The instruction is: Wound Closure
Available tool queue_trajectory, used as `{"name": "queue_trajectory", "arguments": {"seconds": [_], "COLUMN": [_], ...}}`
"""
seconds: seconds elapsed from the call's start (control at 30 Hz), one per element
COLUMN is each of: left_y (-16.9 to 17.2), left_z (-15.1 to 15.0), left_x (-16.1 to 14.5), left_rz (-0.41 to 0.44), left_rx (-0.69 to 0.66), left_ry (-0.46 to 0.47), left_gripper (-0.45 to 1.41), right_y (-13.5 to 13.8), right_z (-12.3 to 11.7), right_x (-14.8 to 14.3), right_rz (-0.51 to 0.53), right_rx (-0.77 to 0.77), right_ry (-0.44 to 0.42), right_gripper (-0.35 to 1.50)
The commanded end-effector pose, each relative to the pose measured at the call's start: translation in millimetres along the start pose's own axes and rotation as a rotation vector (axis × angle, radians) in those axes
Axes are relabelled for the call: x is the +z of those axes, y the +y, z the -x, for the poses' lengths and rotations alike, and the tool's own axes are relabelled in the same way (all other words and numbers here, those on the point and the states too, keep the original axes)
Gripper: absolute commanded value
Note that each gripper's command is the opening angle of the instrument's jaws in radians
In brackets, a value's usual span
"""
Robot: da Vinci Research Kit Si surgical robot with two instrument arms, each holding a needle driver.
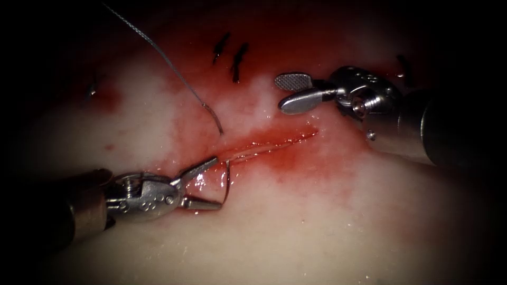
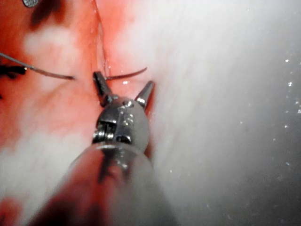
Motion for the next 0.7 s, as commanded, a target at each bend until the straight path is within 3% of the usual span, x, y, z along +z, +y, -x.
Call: {"name": "queue_trajectory", "arguments": {"seconds": [0.03, 0.37, 0.7], "left_y": [0.1, 0.1, -0.5], "left_z": [0.2, -0.3, 0.2], "left_x": [1.0, 2.8, 3.1], "left_rz": [-0.001, -0.027, -0.103], "left_rx": [0.003, 0.02, 0.038], "left_ry": [0.0, 0.017, 0.07], "left_gripper": [0.78, 0.59, 0.54], "right_y": [0.6, 0.6, 0.6], "right_z": [0.6, 0.6, 0.7], "right_x": [0.8, 0.9, 0.9], "right_rz": [-0.003, -0.001, -0.001], "right_rx": [-0.001, -0.003, -0.004], "right_ry": [-0.001, -0.003, -0.003], "right_gripper": [0.79, 0.79, 0.76]}}
